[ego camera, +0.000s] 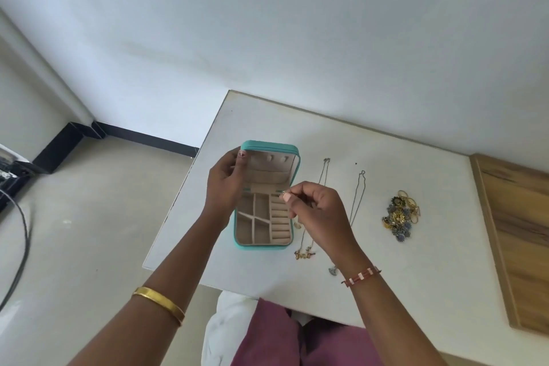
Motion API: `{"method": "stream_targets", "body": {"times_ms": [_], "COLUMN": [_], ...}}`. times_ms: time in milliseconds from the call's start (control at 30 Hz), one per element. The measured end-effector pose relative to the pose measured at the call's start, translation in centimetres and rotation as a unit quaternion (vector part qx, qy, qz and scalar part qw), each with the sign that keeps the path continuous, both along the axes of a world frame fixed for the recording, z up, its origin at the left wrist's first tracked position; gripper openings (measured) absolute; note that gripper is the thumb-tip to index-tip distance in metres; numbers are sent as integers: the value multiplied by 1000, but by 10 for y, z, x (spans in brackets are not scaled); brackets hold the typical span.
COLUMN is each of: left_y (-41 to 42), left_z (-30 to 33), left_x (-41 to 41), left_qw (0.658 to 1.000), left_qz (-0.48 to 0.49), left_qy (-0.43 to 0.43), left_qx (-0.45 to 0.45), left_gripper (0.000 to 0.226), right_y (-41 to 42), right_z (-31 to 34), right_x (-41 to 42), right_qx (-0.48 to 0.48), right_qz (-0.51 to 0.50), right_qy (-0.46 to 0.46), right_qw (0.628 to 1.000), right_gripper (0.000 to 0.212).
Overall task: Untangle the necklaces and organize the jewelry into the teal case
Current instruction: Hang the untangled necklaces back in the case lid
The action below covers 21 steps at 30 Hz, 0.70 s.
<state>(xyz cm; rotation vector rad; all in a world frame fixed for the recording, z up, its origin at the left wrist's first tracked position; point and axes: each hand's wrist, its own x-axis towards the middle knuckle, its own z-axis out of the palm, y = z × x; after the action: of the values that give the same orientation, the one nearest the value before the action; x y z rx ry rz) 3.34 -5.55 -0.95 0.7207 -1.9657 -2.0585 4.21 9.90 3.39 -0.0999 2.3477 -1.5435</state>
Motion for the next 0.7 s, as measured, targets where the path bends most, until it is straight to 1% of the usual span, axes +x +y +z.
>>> {"method": "stream_targets", "body": {"times_ms": [67, 200, 333, 533, 633, 700], "left_y": [5, 17, 22, 22, 20, 19], "left_z": [-2, -7, -7, -8, -11, -13], "left_x": [4, 15, 18, 18, 19, 20], "left_qw": [1000, 997, 994, 990, 989, 989], "left_qz": [6, 6, 27, 32, 38, 36], "left_qy": [-7, -18, -22, -36, -43, -45], "left_qx": [29, 72, 99, 131, 135, 139], "left_gripper": [22, 23, 22, 23, 26, 27], "right_y": [-4, -14, -22, -25, -21, -20], "right_z": [-3, -3, -5, -11, -15, -19], "right_x": [-3, -14, -29, -36, -38, -40], "right_qx": [19, 49, 114, 196, 230, 235], "right_qz": [1, -7, -3, 8, -6, -18], "right_qy": [23, 62, 116, 200, 261, 285], "right_qw": [1000, 997, 987, 960, 938, 929], "right_gripper": [5, 7, 11, 12, 14, 14]}}
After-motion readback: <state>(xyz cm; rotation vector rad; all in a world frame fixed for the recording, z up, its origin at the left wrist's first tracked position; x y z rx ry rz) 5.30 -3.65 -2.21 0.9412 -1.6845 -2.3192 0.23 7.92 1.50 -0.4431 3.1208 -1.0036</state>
